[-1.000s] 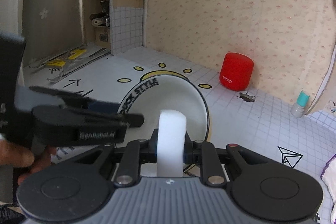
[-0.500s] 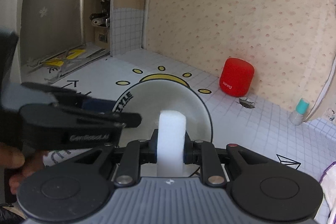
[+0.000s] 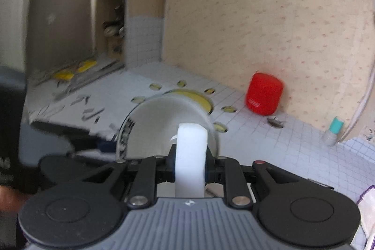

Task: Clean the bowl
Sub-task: 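Keep the bowl gripped with the left gripper while the right gripper wipes the inner rim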

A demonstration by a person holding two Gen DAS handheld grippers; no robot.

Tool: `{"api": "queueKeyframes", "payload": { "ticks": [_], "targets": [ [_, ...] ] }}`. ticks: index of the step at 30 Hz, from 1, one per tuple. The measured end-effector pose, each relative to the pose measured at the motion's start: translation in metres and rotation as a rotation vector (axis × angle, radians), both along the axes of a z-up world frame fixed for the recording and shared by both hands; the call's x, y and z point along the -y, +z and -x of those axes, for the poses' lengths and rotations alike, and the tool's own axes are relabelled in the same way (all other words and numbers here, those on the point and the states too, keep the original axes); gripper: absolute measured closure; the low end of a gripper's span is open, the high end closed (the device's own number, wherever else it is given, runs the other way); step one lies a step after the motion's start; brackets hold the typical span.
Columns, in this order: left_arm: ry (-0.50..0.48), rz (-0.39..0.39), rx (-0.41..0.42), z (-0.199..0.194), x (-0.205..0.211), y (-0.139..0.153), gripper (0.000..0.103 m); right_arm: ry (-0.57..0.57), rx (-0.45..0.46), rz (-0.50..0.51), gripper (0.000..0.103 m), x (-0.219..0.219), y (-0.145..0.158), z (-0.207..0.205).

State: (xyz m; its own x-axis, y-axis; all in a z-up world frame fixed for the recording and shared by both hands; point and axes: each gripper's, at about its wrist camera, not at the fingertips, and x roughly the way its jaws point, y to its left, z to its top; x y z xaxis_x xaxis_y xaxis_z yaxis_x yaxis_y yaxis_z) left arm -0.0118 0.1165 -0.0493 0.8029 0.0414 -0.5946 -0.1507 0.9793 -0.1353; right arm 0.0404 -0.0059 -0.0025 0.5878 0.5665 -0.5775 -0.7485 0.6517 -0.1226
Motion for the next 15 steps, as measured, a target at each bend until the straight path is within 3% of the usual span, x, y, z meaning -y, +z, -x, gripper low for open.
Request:
{"api": "queueKeyframes", "payload": {
  "ticks": [10,15],
  "targets": [
    [0.001,-0.006,-0.004,0.005,0.006,0.001,0.064,-0.025,0.029,-0.047,0.085,0.003,0.014,-0.002],
    [-0.003,0.010,-0.004,0.006,0.004,0.001,0.063,-0.016,-0.006,-0.008,0.085,0.002,0.002,-0.001]
  ]
}}
